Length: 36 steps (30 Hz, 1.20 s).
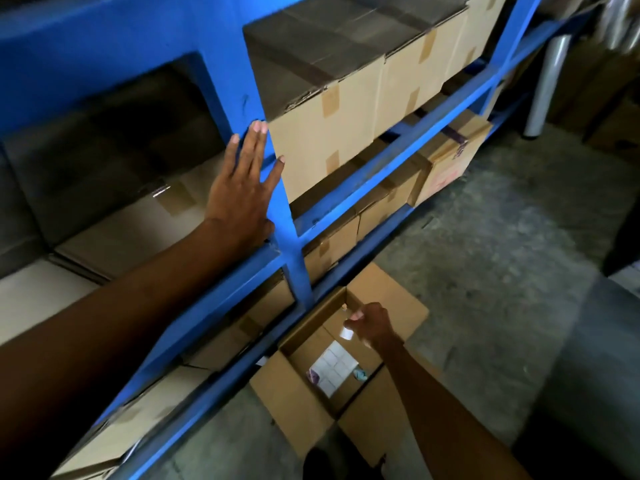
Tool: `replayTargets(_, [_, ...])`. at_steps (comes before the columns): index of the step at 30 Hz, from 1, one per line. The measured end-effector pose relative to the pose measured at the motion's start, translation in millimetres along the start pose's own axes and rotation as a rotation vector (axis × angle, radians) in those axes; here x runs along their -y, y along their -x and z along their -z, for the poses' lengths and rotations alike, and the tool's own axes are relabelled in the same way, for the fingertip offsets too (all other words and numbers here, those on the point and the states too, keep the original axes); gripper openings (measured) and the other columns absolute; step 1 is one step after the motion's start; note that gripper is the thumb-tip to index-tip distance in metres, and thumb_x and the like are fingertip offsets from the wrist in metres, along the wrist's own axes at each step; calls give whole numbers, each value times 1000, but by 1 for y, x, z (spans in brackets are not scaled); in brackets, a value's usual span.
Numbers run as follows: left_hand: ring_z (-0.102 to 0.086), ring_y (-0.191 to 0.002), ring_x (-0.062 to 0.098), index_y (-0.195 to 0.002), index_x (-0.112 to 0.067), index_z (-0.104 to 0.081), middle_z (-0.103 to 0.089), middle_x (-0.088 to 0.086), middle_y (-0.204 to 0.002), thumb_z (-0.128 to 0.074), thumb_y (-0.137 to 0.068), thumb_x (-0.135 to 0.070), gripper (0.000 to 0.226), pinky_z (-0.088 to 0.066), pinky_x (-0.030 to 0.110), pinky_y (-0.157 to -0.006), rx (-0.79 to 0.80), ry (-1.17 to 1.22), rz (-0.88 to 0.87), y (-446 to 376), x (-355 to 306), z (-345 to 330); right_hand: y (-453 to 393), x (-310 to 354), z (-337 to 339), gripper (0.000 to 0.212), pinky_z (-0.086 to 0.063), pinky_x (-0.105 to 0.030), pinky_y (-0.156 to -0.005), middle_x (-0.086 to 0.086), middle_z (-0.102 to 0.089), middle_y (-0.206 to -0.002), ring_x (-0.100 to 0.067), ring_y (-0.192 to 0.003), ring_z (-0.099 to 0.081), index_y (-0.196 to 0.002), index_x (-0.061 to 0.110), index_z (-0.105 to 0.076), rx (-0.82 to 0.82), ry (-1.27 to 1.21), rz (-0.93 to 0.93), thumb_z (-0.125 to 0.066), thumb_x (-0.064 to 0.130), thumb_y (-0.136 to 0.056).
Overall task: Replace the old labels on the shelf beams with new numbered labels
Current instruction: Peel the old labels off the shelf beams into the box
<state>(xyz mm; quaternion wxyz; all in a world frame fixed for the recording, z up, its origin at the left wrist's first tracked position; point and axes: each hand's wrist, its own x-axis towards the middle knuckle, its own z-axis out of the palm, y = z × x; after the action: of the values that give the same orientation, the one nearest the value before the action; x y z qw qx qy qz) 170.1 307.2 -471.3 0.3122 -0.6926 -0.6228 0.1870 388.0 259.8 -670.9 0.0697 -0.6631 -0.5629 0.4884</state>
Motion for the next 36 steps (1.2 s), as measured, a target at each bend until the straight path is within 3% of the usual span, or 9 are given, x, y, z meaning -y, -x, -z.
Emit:
replayTargets(2, [7,-144,41,-149,-18,-10,8,32,-153,-46,-76,-69,96,-4,50,-118,0,-52,0,0,-1,0,-3,0,-3,22,-49,-41,-95,-21,-70,-103,-31,-101,-65,-92,-3,-69,11,-7,-5,-69,13,-77])
replayTargets(9, [8,-144,41,-149,-18,-10,9,31,-153,-47,-75,-69,97,-3,50,-117,12,-82,1,-1,0,2,-4,-1,-7,28,-51,-34,-88,-16,-68,-104,-28,-97,-65,-97,-3,-67,-70,-72,-11,-74,10,-74])
replayTargets(14, [7,-143,43,-149,-20,-14,10,31,-153,-45,-77,-69,93,-3,49,-117,3,-140,16,-1,-2,1,-6,-4,-2,25,-54,-42,-89,-15,-69,-90,-23,-83,-64,-63,19,-57,-72,-116,14,-77,5,-68])
replayTargets(18, [9,-140,49,-148,-16,-15,8,23,-156,-38,-86,-60,79,-3,52,-116,24,-192,-8,-1,-9,-1,-10,-15,5,12,-53,-36,-85,-20,-71,-92,-24,-83,-64,-74,6,-69,-67,-150,15,-66,-5,-73])
replayTargets(20, [9,-140,50,-147,-14,-18,8,23,-156,-35,-89,-56,74,-3,52,-116,20,-207,3,-1,-12,0,-14,-21,6,22,-54,-40,-86,-25,-71,-93,-26,-81,-63,-66,12,-67,-83,-166,41,-60,-7,-75])
replayTargets(22, [8,-140,50,-147,-12,-21,8,23,-156,-35,-90,-54,72,-4,53,-116,23,-183,9,-1,-13,3,-18,-27,7,30,-55,-41,-84,-25,-70,-93,-28,-80,-64,-60,20,-64,-101,-178,39,-59,-5,-76])
replayTargets(27, [11,-140,51,-144,-9,-27,6,22,-157,-39,-89,-51,70,-4,53,-117,52,-74,0,0,-9,11,-13,-15,24,10,-53,-31,-78,-20,-70,-93,-29,-87,-66,-77,6,-70,-139,-174,47,-61,2,-73])
replayTargets(32, [5,-141,47,-142,-10,-31,-4,20,-158,-47,-86,-50,71,-1,55,-117,102,127,-49,-5,-5,30,4,25,61,10,-45,-23,-65,-11,-66,-76,-14,-66,-59,-78,8,-69,-181,-98,165,-60,5,-80])
replayTargets(36, [0,-145,37,-142,-11,-31,-8,19,-157,-52,-85,-45,70,-1,51,-117,-32,231,-81,-38,5,76,3,81,128,18,-51,-33,-78,-16,-69,-98,-25,-88,-64,-96,6,-68,-296,-26,317,-59,17,-85])
